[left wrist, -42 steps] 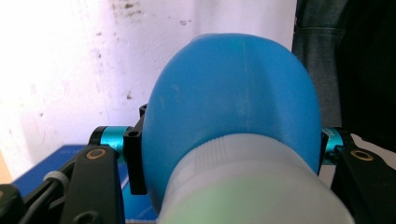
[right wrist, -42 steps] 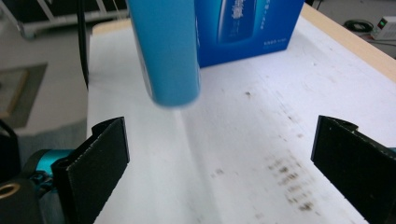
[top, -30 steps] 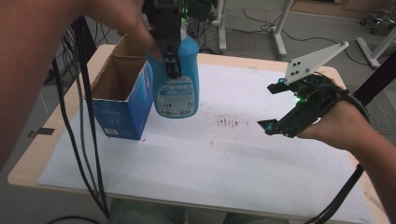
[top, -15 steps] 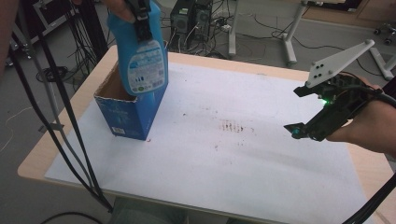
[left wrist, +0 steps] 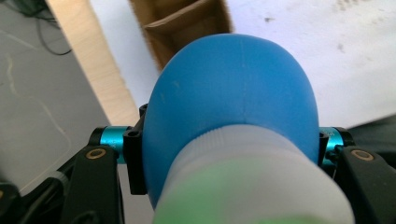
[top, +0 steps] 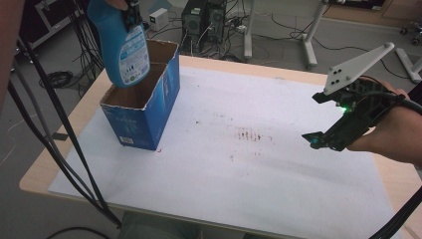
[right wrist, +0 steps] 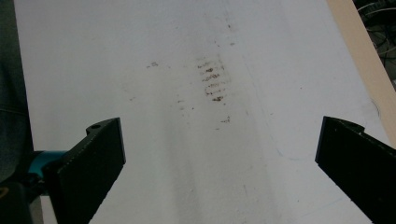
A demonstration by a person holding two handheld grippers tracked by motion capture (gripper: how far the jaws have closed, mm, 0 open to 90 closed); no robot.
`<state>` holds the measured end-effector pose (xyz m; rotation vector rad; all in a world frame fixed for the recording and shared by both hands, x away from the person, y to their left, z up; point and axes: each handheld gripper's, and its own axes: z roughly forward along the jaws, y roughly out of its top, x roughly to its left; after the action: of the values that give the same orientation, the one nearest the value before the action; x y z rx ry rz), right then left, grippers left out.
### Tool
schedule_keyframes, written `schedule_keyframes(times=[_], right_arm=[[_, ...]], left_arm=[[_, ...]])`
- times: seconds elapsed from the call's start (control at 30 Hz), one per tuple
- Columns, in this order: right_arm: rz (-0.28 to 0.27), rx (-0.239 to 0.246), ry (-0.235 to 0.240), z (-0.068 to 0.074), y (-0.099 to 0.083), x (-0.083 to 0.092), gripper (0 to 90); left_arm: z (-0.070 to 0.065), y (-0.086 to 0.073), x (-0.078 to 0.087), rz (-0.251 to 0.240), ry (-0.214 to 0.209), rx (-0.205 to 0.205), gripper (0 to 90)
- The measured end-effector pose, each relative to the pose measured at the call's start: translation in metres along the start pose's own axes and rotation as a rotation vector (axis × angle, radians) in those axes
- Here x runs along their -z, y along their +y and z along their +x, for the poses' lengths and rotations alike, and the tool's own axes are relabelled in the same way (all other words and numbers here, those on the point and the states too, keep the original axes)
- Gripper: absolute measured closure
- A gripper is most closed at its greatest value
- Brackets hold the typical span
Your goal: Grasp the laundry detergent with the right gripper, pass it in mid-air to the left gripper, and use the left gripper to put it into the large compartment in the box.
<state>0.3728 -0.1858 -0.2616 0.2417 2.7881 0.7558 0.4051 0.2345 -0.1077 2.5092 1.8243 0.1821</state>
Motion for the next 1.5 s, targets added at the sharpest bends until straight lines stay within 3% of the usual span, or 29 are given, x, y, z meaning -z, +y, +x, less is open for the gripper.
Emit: schedule_keyframes(times=[0.1,0.33,0.47,0.77,0.93,1.1,1.5], right_arm=[[0.001,0.001,-0.002,0.0,0.0,-0.001,0.6],[0.004,0.0,-0.003,0.0,0.0,-0.003,0.6],[0.006,-0.002,0.0,0.002,-0.002,-0.006,0.6],[0.023,-0.012,0.006,0.002,-0.004,-0.008,0.6],[0.031,-0.01,0.01,0.002,-0.003,-0.01,0.6],[0.042,-0.014,0.012,0.003,-0.002,-0.013,0.6],[0.06,-0.017,0.015,0.004,0.0,-0.019,0.6]], left_arm=[[0.003,0.0,-0.006,-0.011,0.005,0.005,38.4],[0.005,0.003,-0.025,0.016,-0.023,-0.001,38.4],[0.005,0.007,-0.04,0.037,-0.032,-0.026,38.4],[0.003,0.014,-0.09,0.069,-0.061,-0.187,38.4],[0.001,0.015,-0.119,0.073,-0.057,-0.33,38.4],[-0.001,0.013,-0.144,0.084,-0.036,-0.522,38.4],[0.001,0.01,-0.182,0.081,-0.068,-0.635,38.1]])
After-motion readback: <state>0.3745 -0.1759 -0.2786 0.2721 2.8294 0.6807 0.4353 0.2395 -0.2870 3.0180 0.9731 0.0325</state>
